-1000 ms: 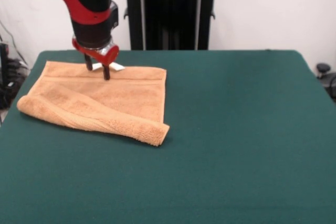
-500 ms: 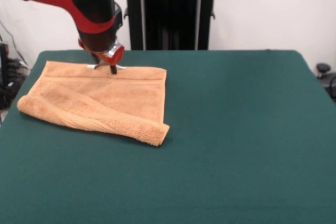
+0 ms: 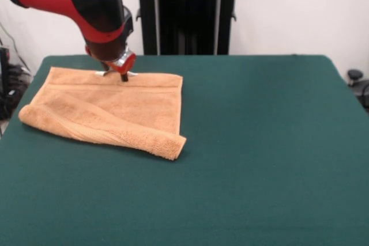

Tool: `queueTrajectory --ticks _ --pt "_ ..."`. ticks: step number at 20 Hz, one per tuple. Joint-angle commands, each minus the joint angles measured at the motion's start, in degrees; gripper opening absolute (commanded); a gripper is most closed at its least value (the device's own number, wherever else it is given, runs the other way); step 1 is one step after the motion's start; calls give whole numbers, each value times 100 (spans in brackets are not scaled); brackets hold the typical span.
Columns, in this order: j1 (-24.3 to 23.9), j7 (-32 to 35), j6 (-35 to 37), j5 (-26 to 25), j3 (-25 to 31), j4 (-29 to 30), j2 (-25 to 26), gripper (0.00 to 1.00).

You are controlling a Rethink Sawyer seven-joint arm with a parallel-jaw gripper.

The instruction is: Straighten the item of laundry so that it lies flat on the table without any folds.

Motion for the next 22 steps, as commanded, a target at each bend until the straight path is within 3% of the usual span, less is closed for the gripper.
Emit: queueTrajectory --ticks 1,10,14,22 --pt "208 -130 101 -222 205 -286 378 100" --pt "127 -201 48 -261 231 -199 621 100" --pt "142 -264 637 -151 179 -142 730 100" --pt "-32 -225 976 122 237 -67 938 100"
